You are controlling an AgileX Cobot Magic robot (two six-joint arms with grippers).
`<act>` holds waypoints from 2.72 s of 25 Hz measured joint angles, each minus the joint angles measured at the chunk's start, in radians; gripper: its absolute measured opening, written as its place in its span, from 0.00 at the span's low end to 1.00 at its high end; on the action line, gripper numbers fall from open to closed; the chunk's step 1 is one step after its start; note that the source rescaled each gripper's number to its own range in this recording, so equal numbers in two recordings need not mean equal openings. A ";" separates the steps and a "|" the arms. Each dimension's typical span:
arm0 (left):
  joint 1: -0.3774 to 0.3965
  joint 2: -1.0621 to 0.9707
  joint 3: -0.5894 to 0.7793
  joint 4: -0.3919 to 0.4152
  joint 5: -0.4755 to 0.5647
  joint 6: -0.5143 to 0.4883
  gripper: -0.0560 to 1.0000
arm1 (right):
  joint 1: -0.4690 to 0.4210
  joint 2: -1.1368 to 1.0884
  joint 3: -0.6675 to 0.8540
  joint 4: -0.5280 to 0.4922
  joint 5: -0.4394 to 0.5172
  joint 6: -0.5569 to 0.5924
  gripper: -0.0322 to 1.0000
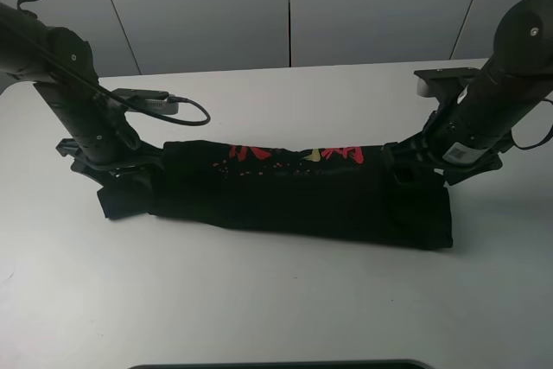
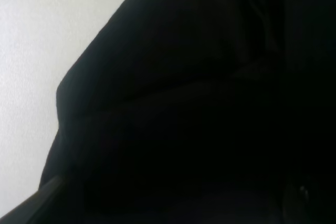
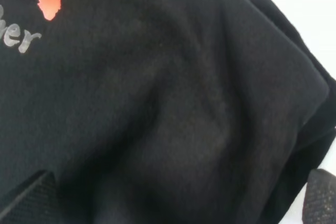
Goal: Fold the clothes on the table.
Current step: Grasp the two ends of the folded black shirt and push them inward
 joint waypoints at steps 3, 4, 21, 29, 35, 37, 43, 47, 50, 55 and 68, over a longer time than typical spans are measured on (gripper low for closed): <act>0.000 0.000 0.000 0.000 -0.005 0.000 0.99 | 0.000 0.000 0.000 0.000 0.000 0.009 1.00; 0.000 0.000 0.000 0.000 -0.005 0.000 0.99 | 0.000 0.000 0.000 0.000 0.000 0.014 1.00; 0.000 0.000 0.000 0.000 -0.036 0.000 0.99 | 0.000 0.000 0.000 0.000 0.014 0.048 1.00; 0.000 0.002 0.000 0.000 -0.032 0.000 0.99 | 0.000 0.002 0.000 0.000 0.014 0.066 1.00; 0.000 0.049 -0.022 0.000 0.006 0.000 0.99 | 0.000 0.045 -0.002 0.000 -0.002 0.072 1.00; 0.000 0.050 -0.022 0.000 0.008 0.000 0.99 | 0.000 0.057 -0.002 0.000 -0.008 0.072 1.00; 0.000 0.052 -0.026 0.004 0.010 0.000 0.99 | 0.000 0.094 -0.002 0.000 -0.057 0.084 1.00; 0.000 0.052 -0.026 0.004 0.010 0.000 0.99 | 0.000 0.131 -0.002 0.000 -0.086 0.093 1.00; 0.000 0.052 -0.026 0.004 0.010 0.000 0.99 | 0.000 0.164 -0.002 0.000 -0.090 0.098 1.00; 0.000 0.054 -0.026 0.004 0.010 0.000 0.99 | 0.000 0.192 -0.013 0.000 -0.087 0.097 1.00; 0.000 0.054 -0.028 -0.001 0.010 0.000 0.99 | -0.002 0.205 -0.018 0.048 -0.098 0.099 0.11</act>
